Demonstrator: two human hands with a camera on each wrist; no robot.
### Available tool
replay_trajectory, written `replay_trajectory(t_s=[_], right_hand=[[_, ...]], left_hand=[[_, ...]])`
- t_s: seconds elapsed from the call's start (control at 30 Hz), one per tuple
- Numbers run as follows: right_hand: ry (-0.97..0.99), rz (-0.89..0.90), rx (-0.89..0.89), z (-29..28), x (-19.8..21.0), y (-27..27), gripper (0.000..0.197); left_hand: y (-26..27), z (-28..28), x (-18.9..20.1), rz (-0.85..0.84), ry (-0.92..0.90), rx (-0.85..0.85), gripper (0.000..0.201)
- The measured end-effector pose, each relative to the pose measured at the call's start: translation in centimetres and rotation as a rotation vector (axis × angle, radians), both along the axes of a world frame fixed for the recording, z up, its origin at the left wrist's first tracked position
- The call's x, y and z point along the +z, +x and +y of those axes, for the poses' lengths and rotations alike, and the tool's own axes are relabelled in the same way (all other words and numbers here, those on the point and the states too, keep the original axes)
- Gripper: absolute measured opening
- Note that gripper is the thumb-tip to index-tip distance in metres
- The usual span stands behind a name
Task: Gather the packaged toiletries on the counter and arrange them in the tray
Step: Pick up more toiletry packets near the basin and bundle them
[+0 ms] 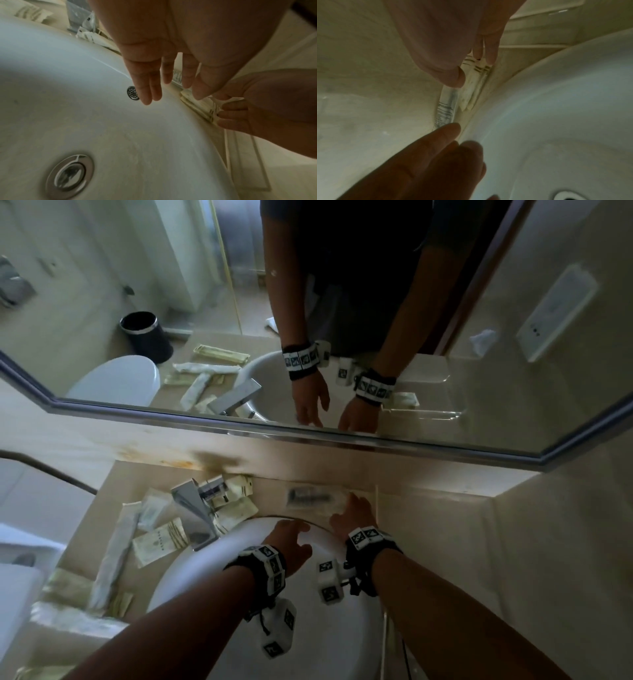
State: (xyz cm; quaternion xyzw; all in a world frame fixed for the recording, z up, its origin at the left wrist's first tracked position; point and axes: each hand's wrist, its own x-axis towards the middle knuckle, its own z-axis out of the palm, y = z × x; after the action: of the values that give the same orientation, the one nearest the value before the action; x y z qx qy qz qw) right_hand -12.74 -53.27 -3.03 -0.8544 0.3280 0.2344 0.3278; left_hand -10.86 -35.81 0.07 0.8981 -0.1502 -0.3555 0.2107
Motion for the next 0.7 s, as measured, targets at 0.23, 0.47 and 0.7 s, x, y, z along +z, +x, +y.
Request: replay_trajectory(t_s=[0.23, 0.47, 0.7], right_hand=[[-0.188, 0.091, 0.124, -0.2, -2.3, 1.7, 0.068], [-0.210, 0.134, 0.177, 0.0, -3.0, 1.9, 0.072], [-0.094, 0.108, 0.099, -0.4, -2.6, 1.3, 0.078]], left_hand=[[2.9, 0.9, -1.0, 0.023, 0.043, 0.046, 0.043], [4.4, 1.6, -1.8, 0.009, 0.070, 0.079, 0.040], [5.9, 2.5, -1.3, -0.181, 0.168, 0.107, 0.036]])
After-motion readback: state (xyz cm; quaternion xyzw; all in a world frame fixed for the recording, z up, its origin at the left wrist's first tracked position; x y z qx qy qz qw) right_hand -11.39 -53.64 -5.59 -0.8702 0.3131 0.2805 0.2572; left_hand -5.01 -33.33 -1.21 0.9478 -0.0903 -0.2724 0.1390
